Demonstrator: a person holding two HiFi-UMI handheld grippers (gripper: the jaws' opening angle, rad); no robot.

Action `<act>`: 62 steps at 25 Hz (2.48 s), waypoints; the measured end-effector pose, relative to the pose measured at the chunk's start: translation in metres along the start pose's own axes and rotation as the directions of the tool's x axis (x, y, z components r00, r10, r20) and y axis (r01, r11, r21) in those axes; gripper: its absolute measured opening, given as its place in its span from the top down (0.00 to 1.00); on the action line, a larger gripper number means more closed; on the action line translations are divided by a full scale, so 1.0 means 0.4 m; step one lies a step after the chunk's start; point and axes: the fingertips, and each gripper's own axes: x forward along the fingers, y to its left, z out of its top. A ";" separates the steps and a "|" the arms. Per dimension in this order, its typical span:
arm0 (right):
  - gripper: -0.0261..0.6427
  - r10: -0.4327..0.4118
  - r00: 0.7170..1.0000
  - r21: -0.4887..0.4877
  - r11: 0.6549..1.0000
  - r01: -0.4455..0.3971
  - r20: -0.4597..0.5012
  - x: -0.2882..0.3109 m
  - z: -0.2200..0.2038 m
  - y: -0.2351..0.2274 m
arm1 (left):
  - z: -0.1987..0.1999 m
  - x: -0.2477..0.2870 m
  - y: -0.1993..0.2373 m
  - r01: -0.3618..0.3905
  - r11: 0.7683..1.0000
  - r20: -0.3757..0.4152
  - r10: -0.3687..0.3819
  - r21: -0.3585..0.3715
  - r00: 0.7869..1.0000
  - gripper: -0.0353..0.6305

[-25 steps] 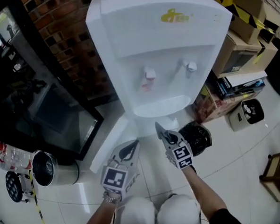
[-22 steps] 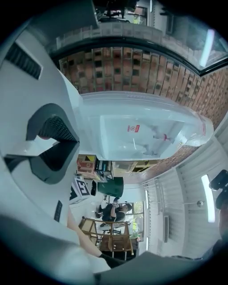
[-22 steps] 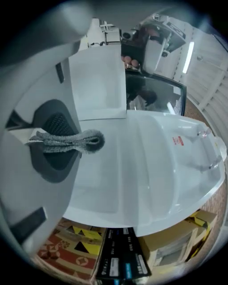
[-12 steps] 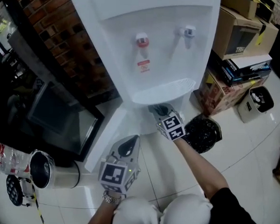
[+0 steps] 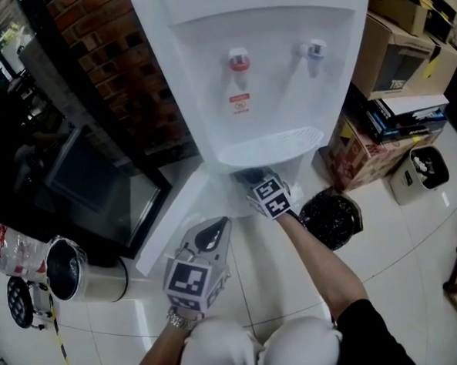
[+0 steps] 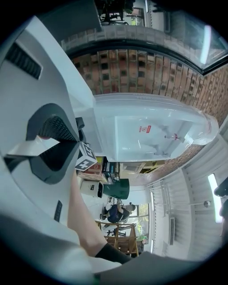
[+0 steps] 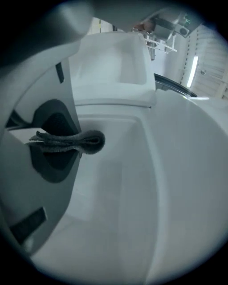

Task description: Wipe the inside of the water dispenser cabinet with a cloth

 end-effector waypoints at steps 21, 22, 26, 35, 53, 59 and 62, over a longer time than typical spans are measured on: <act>0.93 0.012 0.999 0.037 0.999 -0.013 0.041 -0.008 0.040 -0.037 | 0.016 0.001 -0.039 0.020 0.999 0.006 -0.020 0.030 1.000 0.94; 0.93 0.026 0.999 0.023 0.999 -0.026 0.019 0.006 0.019 -0.020 | 0.016 -0.001 -0.038 0.018 0.999 0.007 -0.018 0.027 1.000 0.94; 0.93 0.051 0.993 0.004 0.999 -0.051 -0.104 0.035 -0.104 0.031 | 0.017 -0.006 -0.036 0.015 1.000 0.010 -0.015 0.028 1.000 0.94; 0.93 -0.023 0.991 0.098 0.995 0.036 -0.130 -0.044 -0.150 -0.030 | 0.029 -0.003 -0.055 0.030 0.999 0.020 -0.031 0.032 0.999 0.94; 0.93 -0.586 0.762 0.120 0.766 0.632 -0.275 -0.246 -0.202 -0.334 | 0.035 -0.014 -0.076 0.059 0.998 0.029 -0.060 0.021 0.998 0.94; 0.93 -0.468 0.824 0.157 0.831 0.533 -0.320 -0.214 -0.232 -0.262 | 0.030 -0.012 -0.081 0.067 0.998 0.025 -0.067 0.015 0.997 0.94; 0.93 -0.529 0.824 0.167 0.810 0.562 -0.203 -0.240 -0.127 -0.291 | 0.030 -0.010 -0.080 0.072 0.997 0.033 -0.072 0.016 0.997 0.94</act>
